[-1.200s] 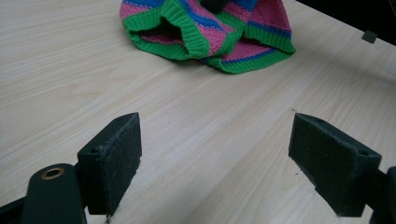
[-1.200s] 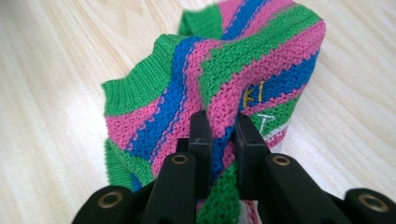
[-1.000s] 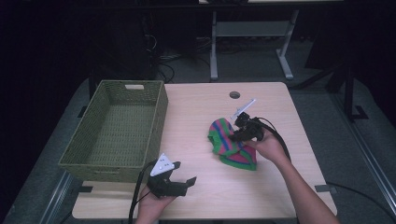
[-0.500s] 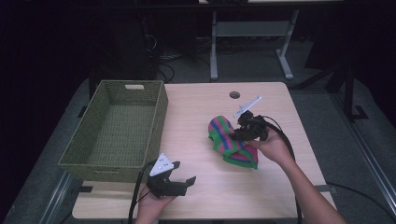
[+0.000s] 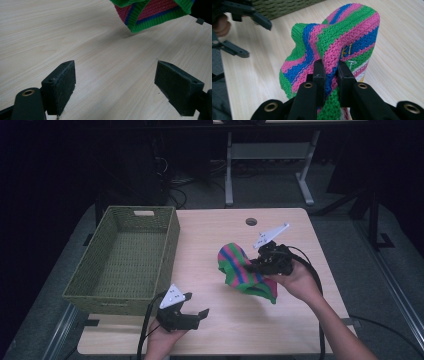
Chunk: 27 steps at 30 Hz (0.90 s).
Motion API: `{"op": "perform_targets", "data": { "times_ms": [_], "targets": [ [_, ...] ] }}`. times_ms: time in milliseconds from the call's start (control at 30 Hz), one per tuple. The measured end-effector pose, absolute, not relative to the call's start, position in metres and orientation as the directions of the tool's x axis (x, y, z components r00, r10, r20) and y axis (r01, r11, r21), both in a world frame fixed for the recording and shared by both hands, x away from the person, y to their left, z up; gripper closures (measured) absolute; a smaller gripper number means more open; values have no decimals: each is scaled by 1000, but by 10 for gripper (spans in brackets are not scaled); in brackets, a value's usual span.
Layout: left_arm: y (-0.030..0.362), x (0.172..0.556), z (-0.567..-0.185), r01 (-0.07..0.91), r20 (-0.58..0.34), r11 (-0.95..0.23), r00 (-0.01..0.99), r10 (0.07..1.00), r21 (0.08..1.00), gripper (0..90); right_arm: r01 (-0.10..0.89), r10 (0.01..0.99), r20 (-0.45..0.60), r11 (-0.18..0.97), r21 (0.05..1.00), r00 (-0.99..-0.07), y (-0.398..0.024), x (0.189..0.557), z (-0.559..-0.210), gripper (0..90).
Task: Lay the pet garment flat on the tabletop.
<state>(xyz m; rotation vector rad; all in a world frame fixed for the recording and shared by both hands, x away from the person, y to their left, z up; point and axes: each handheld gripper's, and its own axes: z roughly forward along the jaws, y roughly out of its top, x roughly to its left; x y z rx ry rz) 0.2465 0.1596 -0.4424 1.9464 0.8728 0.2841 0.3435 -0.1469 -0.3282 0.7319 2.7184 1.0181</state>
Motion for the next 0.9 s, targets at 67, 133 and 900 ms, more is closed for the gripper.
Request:
{"op": "perform_targets", "data": {
  "times_ms": [67, 133, 900],
  "targets": [
    [159, 246, -442, 458, -157, -289, 717, 680, 841, 168, 379, 484, 24, 652, 657, -875, -145, 337, -325, 799],
    [160, 246, -442, 460, -160, -284, 714, 681, 842, 168, 371, 475, 25, 653, 661, -880, -144, 331, -323, 799],
    [159, 244, -443, 459, -156, -298, 723, 673, 837, 168, 468, 449, 195, 644, 605, -872, -126, 334, -388, 796]
  ]
}}
